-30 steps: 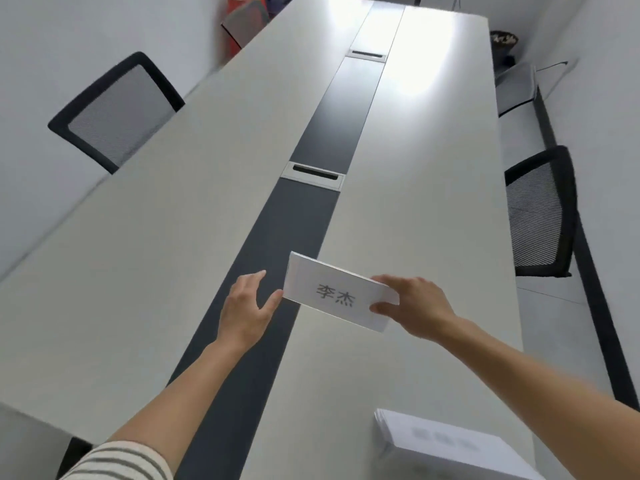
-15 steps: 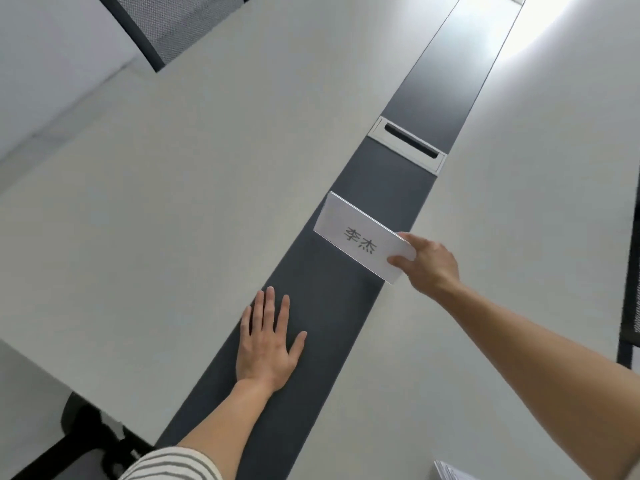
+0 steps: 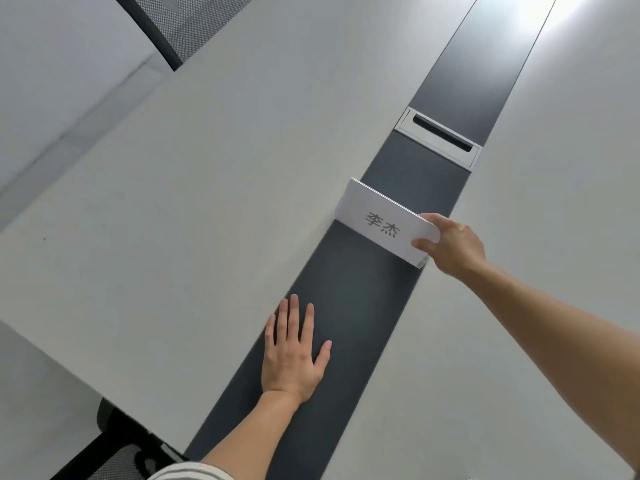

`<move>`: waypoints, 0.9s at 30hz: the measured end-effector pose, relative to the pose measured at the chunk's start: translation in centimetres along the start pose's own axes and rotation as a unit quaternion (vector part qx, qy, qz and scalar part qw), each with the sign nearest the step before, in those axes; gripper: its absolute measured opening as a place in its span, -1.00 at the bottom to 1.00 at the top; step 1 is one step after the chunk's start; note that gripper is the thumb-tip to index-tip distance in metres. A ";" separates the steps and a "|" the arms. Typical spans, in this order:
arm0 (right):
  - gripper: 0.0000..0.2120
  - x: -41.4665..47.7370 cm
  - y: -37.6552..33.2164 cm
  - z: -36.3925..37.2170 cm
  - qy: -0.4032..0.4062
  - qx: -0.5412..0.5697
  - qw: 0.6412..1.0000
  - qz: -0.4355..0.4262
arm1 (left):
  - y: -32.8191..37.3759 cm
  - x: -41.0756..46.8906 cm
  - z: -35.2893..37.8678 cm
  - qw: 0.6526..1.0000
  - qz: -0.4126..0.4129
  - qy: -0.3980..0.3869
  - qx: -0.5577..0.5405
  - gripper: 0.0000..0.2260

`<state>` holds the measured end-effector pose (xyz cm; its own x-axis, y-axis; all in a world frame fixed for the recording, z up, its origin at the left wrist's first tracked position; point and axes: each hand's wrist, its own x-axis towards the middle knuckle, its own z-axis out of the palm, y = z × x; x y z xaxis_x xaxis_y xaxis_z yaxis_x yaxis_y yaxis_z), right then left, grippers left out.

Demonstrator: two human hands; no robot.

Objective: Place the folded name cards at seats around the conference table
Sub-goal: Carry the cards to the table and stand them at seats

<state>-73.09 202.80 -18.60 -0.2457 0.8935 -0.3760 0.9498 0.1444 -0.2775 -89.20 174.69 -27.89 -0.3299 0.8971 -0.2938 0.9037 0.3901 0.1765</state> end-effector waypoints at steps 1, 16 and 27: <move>-0.59 -0.1 0.1 0.0 0.000 -0.006 1.000 0.000 | 0.0 0.0 0.0 1.000 0.000 0.002 0.001 -0.36; -0.54 -11.0 6.2 -4.6 0.035 0.047 0.998 0.003 | 2.1 0.3 -3.5 0.996 -0.026 -0.079 0.018 -0.42; -0.75 -29.6 18.6 -4.1 0.030 0.190 0.981 -0.011 | 16.9 -12.3 -9.5 0.919 0.217 -0.201 -0.260 -0.44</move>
<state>-47.32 180.84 -9.00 -0.2431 0.9169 -0.3165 0.8006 0.0055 -0.5992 -72.45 172.26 -12.37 0.2535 0.8833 -0.3945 0.6387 0.1535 0.7540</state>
